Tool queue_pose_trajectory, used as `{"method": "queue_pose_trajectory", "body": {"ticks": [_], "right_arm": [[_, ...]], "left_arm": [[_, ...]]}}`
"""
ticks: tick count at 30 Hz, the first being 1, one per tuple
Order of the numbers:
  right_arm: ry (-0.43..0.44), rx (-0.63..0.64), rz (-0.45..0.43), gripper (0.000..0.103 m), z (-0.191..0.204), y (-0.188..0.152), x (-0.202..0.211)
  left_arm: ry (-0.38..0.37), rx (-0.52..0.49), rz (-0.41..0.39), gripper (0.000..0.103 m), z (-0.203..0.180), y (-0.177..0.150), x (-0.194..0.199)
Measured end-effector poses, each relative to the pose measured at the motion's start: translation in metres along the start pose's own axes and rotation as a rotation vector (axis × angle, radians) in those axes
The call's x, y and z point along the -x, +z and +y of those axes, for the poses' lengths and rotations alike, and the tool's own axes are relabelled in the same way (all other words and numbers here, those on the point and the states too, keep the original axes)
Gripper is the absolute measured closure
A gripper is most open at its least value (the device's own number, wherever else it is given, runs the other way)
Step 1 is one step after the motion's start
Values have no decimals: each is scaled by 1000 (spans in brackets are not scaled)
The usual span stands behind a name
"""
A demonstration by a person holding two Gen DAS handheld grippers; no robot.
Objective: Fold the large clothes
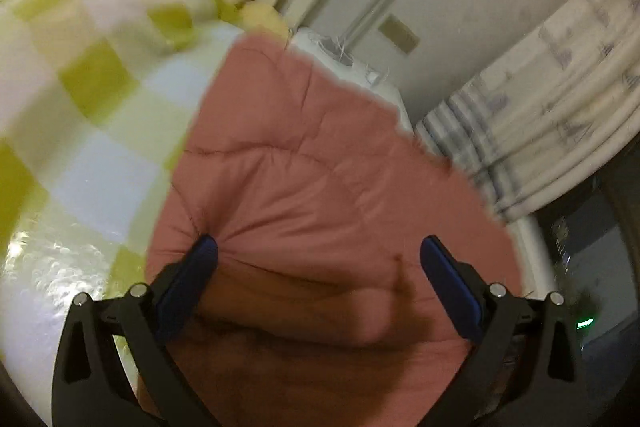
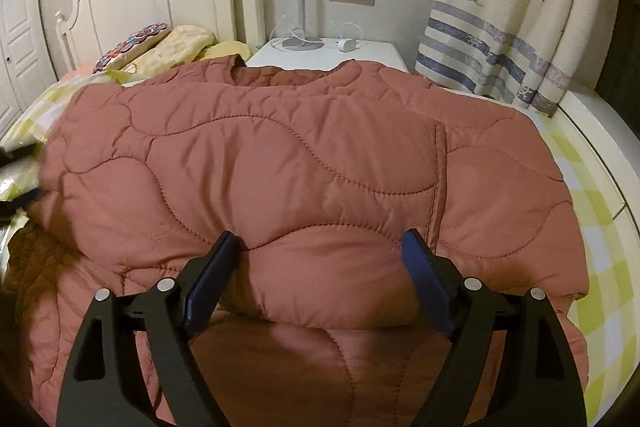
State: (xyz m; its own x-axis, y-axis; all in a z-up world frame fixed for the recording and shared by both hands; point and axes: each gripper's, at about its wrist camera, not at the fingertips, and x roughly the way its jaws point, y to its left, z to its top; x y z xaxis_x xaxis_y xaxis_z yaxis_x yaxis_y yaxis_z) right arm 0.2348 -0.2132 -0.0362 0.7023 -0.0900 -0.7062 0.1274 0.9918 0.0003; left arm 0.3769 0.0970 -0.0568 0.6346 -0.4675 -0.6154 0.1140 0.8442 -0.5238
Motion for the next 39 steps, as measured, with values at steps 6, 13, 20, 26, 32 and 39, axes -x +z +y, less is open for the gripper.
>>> {"method": "queue_pose_trajectory", "body": {"ticks": [6,13,20,26,32,39], "right_arm": [[10,-1,2,22,1,0,-1],[29,-3,-3,22,0,-1,0],[38,-9,0,22,0,-1,-1],[57,-20,-2,22,-1,-1,-2],[62,-25,0,21,-3,-1,-3],[79,-36,-2,21,-6,0,-3]], "left_arm": [[-132,98,-51,3,2,40,25],[-103,109,178,3,11,69,-47],[-172,205,101,2,8,110,-44],[-26,129,166,2,1,108,-89],[-33,157,34,2,-1,117,-75],[108,44,34,3,-20,98,-82]]}}
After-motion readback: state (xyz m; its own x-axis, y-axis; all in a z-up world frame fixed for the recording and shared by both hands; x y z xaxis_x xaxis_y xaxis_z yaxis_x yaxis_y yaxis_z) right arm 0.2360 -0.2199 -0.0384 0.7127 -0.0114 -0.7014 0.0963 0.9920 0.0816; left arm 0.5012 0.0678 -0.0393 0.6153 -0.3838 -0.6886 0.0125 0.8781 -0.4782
